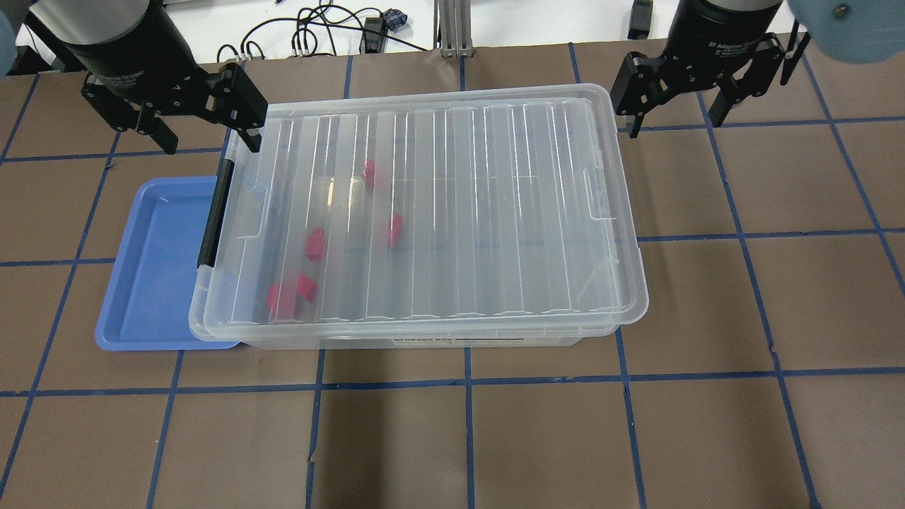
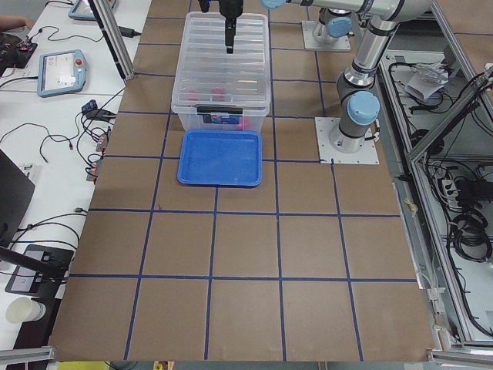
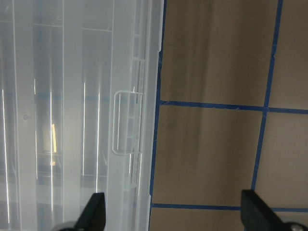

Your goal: Place red block in blue tray from box

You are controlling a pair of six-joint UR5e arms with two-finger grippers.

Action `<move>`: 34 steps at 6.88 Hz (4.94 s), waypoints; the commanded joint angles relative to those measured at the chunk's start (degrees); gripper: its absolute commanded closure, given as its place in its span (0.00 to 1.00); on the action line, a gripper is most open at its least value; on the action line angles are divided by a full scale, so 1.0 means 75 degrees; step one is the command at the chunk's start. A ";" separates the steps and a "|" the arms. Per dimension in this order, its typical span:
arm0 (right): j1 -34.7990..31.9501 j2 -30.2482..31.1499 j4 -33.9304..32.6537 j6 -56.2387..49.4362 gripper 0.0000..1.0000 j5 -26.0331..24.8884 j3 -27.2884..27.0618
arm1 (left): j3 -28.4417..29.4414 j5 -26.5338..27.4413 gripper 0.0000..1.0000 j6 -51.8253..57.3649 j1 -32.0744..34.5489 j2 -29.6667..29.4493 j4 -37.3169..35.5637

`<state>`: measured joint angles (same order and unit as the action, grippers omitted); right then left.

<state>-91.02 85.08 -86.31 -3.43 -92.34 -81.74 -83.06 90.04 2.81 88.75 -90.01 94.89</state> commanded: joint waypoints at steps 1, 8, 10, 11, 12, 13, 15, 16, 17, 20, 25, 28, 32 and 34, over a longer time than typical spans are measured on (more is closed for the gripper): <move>0.0007 0.0000 0.0000 0.0000 0.00 0.0007 0.0012 | 0.0035 -0.0040 0.00 -0.0011 -0.0020 0.0013 0.0028; 0.0077 -0.0093 -0.0081 -0.0035 0.00 0.0018 -0.0023 | -0.0011 0.0006 0.00 0.0000 -0.0009 -0.0058 -0.0031; 0.0078 -0.0594 -0.0907 -0.0023 0.00 0.0043 -0.0547 | -0.0046 0.0006 0.00 0.0000 -0.0009 -0.0034 -0.0031; 0.0078 -0.0888 -0.1645 -0.0023 0.00 0.0031 -0.0968 | -0.0047 0.0006 0.00 0.0000 -0.0009 -0.0034 -0.0031; 0.0078 -0.1076 -0.2708 -0.0047 0.00 0.0042 -0.1437 | -0.0058 0.0006 0.00 0.0000 -0.0009 -0.0034 -0.0042; 0.0078 -0.1101 -0.3299 -0.0047 0.00 0.0043 -0.1801 | -0.0070 0.0018 0.00 0.0000 -0.0009 -0.0022 -0.0042; 0.0042 -0.1031 -0.3247 -0.0047 0.00 -0.0051 -0.1910 | -0.0093 -0.0029 0.00 0.0012 -0.0020 -0.0011 -0.0054; 0.0066 -0.1066 -0.3281 -0.0093 0.00 -0.0040 -0.1933 | -0.0082 -0.0040 0.00 0.0000 -0.0020 -0.0022 -0.0054; 0.0101 -0.1078 -0.3281 -0.0117 0.00 -0.0063 -0.1934 | -0.0093 -0.0041 0.00 0.0012 -0.0020 -0.0022 -0.0066; 0.0206 -0.1090 -0.3199 -0.0363 0.00 -0.1115 -0.1933 | -0.0094 -0.0052 0.00 0.0012 -0.0020 -0.0022 -0.0054; 0.1260 -0.1055 -0.3199 -0.1053 0.00 -0.1528 -0.1863 | -0.0094 -0.0052 0.00 0.0012 -0.0020 0.0001 -0.0054; 0.1882 -0.1043 -0.3153 -0.1066 0.00 -0.1551 -0.1887 | -0.0105 -0.0040 0.00 0.0012 -0.0009 0.0001 -0.0054; 0.2046 -0.1019 -0.3152 -0.1066 0.00 -0.1551 -0.1910 | -0.0094 0.0006 0.00 0.0012 0.0003 -0.0081 -0.0054; 0.2035 -0.0996 -0.3152 -0.1113 0.00 -0.1551 -0.1910 | -0.0117 -0.0064 0.00 0.0012 0.0015 -0.0244 -0.0054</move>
<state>-75.76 77.52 -109.95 -11.62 -103.97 -96.06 -83.76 89.89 2.90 88.83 -91.00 94.48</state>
